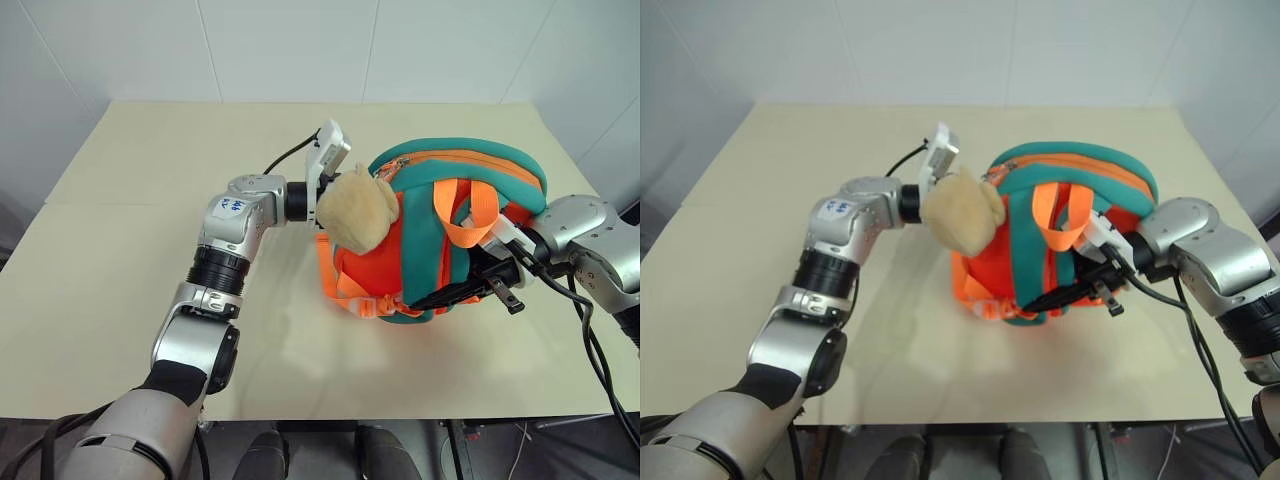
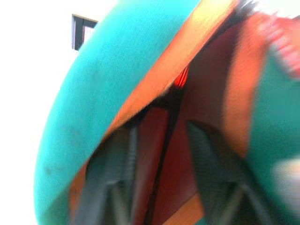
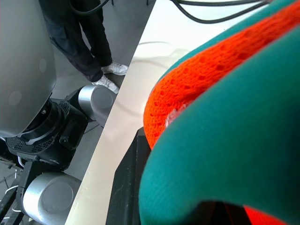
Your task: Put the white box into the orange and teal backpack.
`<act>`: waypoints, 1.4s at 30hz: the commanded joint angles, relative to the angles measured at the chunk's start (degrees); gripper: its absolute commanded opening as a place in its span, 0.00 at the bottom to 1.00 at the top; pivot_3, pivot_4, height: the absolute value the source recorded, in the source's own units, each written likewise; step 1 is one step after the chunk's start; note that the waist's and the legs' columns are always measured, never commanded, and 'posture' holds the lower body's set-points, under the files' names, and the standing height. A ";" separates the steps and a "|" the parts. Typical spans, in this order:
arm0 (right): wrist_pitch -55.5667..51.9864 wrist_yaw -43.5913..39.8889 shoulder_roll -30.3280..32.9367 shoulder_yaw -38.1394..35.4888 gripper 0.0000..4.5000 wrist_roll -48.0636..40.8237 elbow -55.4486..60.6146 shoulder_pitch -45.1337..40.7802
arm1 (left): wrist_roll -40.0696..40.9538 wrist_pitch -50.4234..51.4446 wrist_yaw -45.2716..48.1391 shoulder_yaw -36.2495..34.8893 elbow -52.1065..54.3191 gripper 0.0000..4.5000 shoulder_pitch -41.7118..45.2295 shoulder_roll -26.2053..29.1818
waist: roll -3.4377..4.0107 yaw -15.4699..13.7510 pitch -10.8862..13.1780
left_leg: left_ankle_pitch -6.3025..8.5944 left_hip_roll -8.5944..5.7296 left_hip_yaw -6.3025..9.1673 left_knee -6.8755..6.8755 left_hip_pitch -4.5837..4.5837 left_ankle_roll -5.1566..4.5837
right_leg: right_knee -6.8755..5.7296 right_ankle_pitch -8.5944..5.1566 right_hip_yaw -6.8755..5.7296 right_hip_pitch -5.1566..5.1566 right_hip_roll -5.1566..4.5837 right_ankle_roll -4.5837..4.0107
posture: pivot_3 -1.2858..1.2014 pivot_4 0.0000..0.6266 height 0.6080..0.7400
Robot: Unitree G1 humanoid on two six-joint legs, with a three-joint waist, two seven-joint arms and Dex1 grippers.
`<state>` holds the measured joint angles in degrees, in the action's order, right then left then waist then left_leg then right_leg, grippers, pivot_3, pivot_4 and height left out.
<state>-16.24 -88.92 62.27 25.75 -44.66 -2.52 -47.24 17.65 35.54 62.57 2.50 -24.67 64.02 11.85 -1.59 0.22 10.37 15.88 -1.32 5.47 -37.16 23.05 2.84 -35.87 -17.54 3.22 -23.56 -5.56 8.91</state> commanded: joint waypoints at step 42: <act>0.95 -3.58 -3.04 -4.07 0.15 2.45 -2.02 0.28 | 25.35 17.27 -19.35 -21.66 34.29 0.99 -11.39 16.56 | 0.03 -0.06 0.02 | 0.00 0.04 0.04 -0.06 -0.01 0.00 | -0.02 0.01 0.00 0.03 -0.03 -0.03 | 0.52 0.24 1.00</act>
<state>-16.04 -88.92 59.63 23.76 -41.96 -4.86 -46.83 38.56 50.70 46.07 -16.74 6.29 52.94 29.28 -1.56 0.16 10.39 15.89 -1.28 5.51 -37.22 23.04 2.84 -35.91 -17.53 3.22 -23.53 -5.58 8.88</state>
